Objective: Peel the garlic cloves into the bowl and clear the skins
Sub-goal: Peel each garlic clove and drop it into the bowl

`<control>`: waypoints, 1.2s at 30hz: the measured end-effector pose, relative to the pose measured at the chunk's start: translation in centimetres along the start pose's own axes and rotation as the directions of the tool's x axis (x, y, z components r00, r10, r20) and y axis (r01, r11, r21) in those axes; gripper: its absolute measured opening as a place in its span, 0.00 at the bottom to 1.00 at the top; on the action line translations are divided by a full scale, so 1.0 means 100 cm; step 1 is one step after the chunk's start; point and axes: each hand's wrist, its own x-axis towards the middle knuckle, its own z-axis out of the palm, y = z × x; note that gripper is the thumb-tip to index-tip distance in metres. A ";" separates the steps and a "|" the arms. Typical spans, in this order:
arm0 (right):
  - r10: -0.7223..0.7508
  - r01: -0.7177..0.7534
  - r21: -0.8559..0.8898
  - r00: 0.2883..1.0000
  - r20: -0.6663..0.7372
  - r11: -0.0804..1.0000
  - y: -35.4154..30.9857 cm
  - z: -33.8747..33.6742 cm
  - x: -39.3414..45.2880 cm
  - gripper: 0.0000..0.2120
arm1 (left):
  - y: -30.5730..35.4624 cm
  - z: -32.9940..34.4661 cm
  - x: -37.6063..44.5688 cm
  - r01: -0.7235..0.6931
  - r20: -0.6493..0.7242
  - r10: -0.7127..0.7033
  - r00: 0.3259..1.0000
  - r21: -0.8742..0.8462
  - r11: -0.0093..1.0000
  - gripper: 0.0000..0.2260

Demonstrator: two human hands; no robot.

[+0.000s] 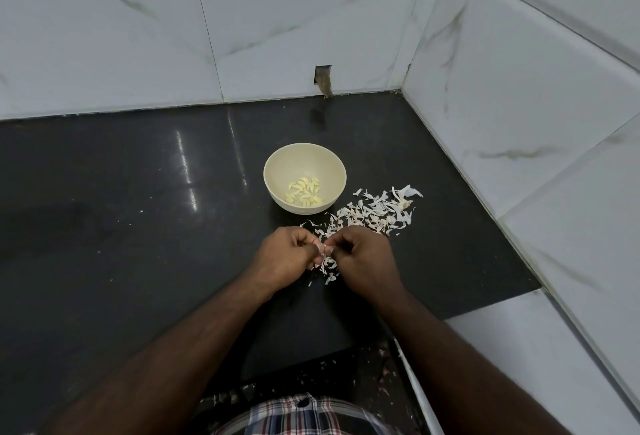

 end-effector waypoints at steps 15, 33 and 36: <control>0.390 -0.490 0.542 0.871 0.298 0.683 -0.008 -0.003 0.005 0.08 | -0.005 -0.003 -0.005 -0.338 -0.062 0.375 0.925 0.314 0.887 0.04; 0.291 -0.340 0.445 0.940 0.176 0.829 -0.010 -0.001 0.007 0.07 | -0.002 -0.004 0.002 -0.144 -0.058 0.150 0.987 0.095 0.985 0.05; 0.383 -0.563 0.618 0.826 0.412 0.549 -0.014 -0.007 0.010 0.07 | -0.005 -0.004 -0.002 -0.284 -0.103 0.307 0.946 0.192 0.940 0.04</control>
